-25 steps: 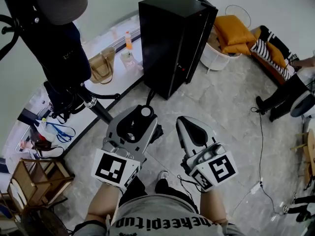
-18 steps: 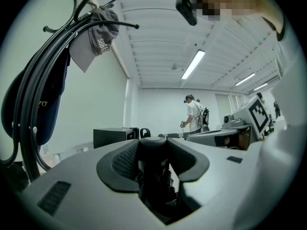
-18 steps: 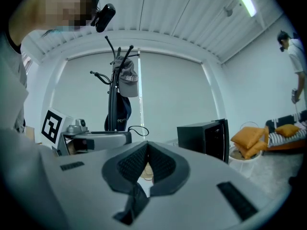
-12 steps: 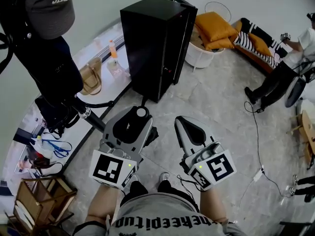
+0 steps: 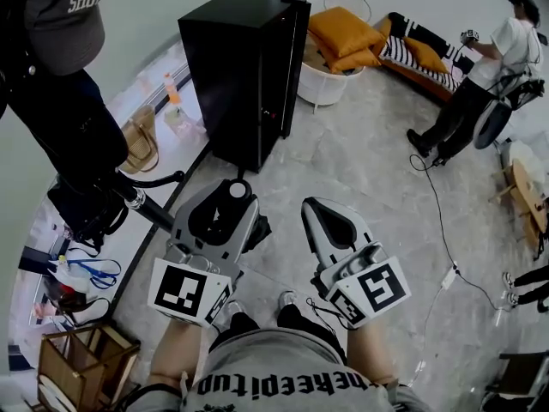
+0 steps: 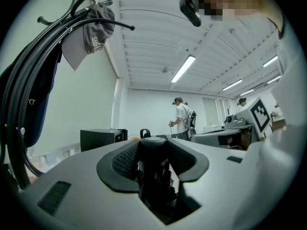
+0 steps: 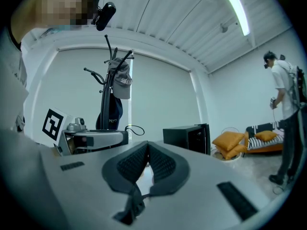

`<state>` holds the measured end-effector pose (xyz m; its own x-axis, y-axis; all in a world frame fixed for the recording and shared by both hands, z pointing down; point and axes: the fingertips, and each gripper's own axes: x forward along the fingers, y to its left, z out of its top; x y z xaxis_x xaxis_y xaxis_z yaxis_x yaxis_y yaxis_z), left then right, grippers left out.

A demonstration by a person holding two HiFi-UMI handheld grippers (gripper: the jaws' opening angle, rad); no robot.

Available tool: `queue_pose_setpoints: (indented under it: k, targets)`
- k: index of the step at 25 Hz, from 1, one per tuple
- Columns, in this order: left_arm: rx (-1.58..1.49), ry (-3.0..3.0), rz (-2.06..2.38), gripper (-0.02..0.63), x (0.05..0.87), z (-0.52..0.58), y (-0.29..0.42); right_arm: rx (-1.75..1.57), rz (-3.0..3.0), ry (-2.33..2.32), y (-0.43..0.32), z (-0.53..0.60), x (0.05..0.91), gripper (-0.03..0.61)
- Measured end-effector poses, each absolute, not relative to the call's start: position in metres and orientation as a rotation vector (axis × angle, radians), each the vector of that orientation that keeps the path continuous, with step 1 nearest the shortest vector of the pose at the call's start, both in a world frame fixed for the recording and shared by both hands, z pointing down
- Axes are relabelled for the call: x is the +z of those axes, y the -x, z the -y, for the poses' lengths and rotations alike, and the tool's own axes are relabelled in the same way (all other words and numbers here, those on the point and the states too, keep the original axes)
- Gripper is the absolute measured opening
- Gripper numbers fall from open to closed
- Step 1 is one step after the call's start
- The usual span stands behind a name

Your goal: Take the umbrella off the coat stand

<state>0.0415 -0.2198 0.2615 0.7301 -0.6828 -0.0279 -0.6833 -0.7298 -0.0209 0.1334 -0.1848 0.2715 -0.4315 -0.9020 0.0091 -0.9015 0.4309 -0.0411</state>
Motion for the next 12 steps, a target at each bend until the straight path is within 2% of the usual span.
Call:
queue_pose_setpoints:
  k: [12]
  targets:
    - [0.029, 2.898, -1.118, 0.192, 0.2583, 0.2099, -0.0383, -0.042, -2.603, 1.715, -0.1357, 0.1739, 0.2657, 0.011]
